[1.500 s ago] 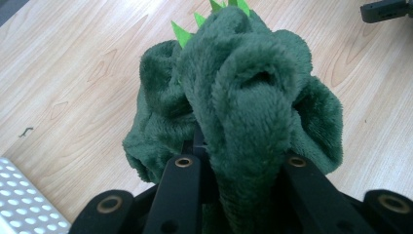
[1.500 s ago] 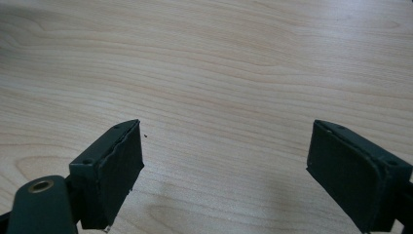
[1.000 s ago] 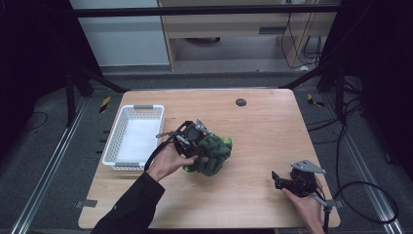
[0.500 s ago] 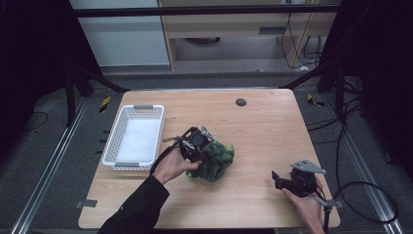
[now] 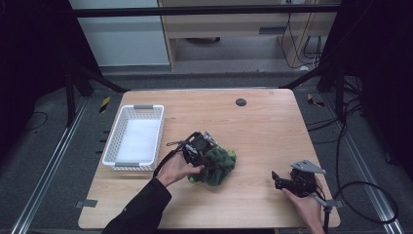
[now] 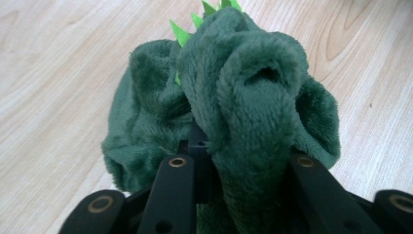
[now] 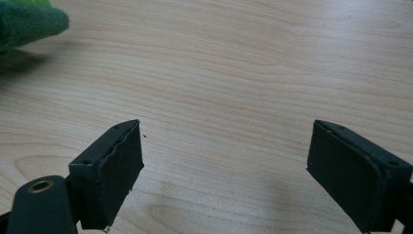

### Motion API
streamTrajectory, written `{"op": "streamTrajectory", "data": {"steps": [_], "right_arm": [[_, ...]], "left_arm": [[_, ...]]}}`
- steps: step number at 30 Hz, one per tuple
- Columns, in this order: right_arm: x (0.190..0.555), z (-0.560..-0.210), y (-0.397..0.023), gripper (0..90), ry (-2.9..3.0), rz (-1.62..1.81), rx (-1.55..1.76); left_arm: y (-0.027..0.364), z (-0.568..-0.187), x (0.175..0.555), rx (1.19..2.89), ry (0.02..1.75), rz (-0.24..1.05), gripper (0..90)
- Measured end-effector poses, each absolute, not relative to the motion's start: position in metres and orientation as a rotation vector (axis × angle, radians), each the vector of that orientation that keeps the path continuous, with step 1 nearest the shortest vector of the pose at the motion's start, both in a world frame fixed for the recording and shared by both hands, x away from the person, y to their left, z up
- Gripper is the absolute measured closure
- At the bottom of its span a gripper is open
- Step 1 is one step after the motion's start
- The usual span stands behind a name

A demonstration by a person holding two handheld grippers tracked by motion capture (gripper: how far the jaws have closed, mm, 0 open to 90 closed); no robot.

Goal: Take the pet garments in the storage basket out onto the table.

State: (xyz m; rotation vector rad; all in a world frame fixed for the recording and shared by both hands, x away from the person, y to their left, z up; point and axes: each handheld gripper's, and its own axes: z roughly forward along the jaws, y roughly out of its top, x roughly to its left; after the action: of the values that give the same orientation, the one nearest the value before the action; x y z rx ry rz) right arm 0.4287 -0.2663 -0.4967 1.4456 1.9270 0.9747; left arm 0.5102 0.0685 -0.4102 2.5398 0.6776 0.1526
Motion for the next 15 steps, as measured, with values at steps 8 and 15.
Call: {"op": "streamTrajectory", "data": {"steps": [8, 15], "right_arm": [[0.4282, -0.4964, -0.2658, 12.8, 1.929, 0.984, 1.457], [0.4285, -0.4969, -0.2659, 12.6, 1.927, 0.979, 1.451]], "left_arm": [[0.0680, -0.4142, 0.5115, 2.522, 0.697, 0.135, 60.1], [0.0733, -0.4127, 0.5096, 2.480, 0.717, 0.157, 41.9]]}}
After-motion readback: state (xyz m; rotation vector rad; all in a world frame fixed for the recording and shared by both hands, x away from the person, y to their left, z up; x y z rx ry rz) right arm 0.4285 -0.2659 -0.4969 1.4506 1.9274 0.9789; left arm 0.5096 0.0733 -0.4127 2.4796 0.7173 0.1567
